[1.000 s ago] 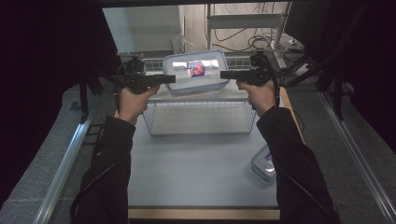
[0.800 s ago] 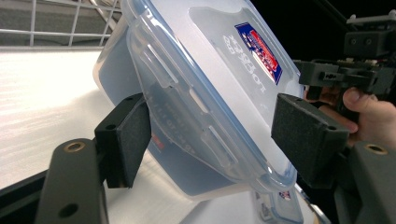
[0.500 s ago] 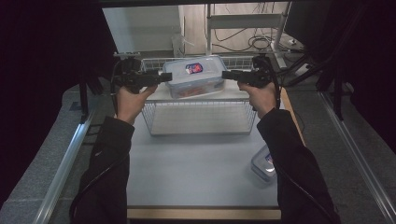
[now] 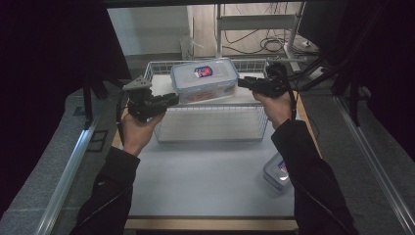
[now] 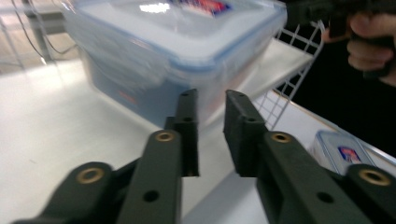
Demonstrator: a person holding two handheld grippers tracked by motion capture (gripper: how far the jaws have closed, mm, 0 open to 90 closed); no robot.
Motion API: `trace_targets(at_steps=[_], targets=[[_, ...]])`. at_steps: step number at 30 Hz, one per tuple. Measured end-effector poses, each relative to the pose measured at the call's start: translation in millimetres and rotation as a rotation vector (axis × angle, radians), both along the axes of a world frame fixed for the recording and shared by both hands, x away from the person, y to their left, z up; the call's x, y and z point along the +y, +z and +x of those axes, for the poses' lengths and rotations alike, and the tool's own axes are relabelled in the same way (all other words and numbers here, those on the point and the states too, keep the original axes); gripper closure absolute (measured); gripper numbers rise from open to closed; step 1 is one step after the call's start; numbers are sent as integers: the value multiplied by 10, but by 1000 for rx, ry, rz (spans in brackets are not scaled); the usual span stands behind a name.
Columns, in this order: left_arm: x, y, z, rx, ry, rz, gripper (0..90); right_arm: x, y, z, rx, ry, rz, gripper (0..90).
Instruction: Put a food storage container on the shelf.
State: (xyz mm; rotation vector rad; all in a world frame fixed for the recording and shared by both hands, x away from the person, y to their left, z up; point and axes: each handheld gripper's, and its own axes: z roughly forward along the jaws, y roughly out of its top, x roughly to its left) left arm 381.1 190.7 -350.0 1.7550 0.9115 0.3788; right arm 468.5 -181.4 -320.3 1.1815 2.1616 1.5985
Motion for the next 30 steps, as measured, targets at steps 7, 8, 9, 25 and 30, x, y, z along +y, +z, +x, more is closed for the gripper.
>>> trace_targets(at_steps=[7, 8, 9, 25, 30], targets=[[-92, -79, 84, 25, 14, 31, 807, 19, -26, 18, -16, -58, -57, 738], [-92, -82, 105, 30, 22, 25, 814, 28, -36, 23, -14, -62, -64, 740], [-92, -82, 105, 30, 22, 25, 813, 28, -36, 23, -14, -62, -64, 740], [-51, -106, 400, 88, 113, 24, 786, 67, -111, 38, -2, -53, -74, 725], [-57, -91, 332, 70, 90, 18, 745, 60, -100, -7, -10, -43, -69, 701]])
